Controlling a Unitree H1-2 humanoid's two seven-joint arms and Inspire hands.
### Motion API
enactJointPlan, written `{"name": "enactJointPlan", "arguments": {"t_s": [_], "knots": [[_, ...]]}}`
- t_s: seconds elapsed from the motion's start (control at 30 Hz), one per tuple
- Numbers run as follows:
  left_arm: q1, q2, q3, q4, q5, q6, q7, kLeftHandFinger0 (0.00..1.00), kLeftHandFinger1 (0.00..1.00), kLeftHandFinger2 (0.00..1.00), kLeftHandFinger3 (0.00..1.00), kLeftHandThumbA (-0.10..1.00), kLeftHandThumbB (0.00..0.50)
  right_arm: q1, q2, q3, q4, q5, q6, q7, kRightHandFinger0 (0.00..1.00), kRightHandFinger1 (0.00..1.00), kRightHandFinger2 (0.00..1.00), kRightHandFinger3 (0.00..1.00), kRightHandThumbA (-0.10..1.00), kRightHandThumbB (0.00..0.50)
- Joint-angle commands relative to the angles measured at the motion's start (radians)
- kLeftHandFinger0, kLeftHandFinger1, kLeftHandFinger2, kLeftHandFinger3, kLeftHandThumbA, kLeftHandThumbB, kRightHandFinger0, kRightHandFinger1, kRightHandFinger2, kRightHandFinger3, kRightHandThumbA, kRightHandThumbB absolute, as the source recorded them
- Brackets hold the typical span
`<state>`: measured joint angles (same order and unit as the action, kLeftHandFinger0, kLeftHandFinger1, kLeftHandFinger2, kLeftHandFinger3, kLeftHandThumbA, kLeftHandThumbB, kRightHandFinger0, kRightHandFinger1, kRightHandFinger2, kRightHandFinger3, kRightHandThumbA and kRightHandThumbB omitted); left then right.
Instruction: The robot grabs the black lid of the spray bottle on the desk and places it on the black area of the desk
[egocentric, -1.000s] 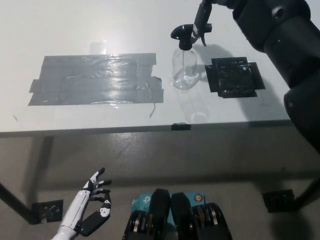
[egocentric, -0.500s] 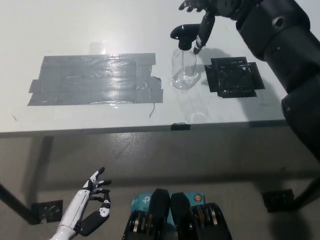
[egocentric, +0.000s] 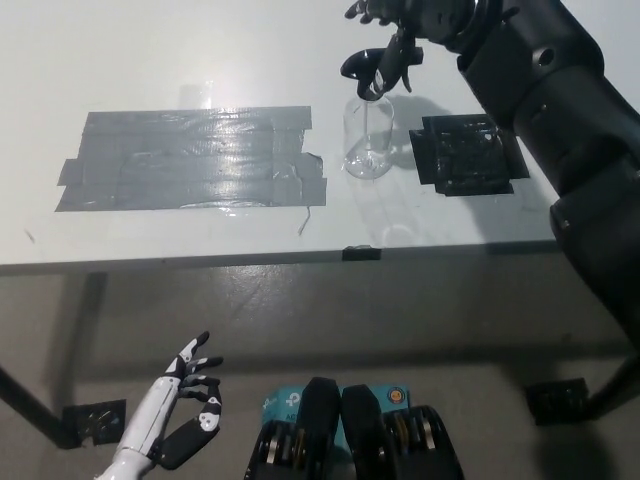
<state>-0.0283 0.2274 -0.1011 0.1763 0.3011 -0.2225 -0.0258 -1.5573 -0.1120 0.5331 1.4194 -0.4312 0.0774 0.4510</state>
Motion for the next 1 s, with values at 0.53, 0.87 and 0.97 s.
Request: {"name": "enactJointPlan", "arguments": {"t_s": [0.53,0.87,0.97], "knots": [[-0.039,0.019,0.008,-0.022,0.007,-0.018,0.006,0.61,0.68,0.79,0.99,0.22,0.157,0.005,-0.003,-0.053,0.010,0.009,0.028,0.005,0.85,0.81,0.84,0.84,-0.06,0.190],[-0.064,0.023,0.006,-0.017,0.011,-0.015,0.003,0.61,0.67,0.77,0.98,0.24,0.161,0.024,-0.014,-0.100,0.010,0.034,0.008,-0.017,0.46,0.55,0.61,0.61,-0.10,0.327],[-0.065,0.024,0.003,-0.019,0.016,-0.008,0.002,0.62,0.67,0.77,0.99,0.25,0.162,0.022,-0.017,-0.108,0.006,0.030,-0.009,-0.054,0.38,0.46,0.52,0.55,-0.10,0.326]]}}
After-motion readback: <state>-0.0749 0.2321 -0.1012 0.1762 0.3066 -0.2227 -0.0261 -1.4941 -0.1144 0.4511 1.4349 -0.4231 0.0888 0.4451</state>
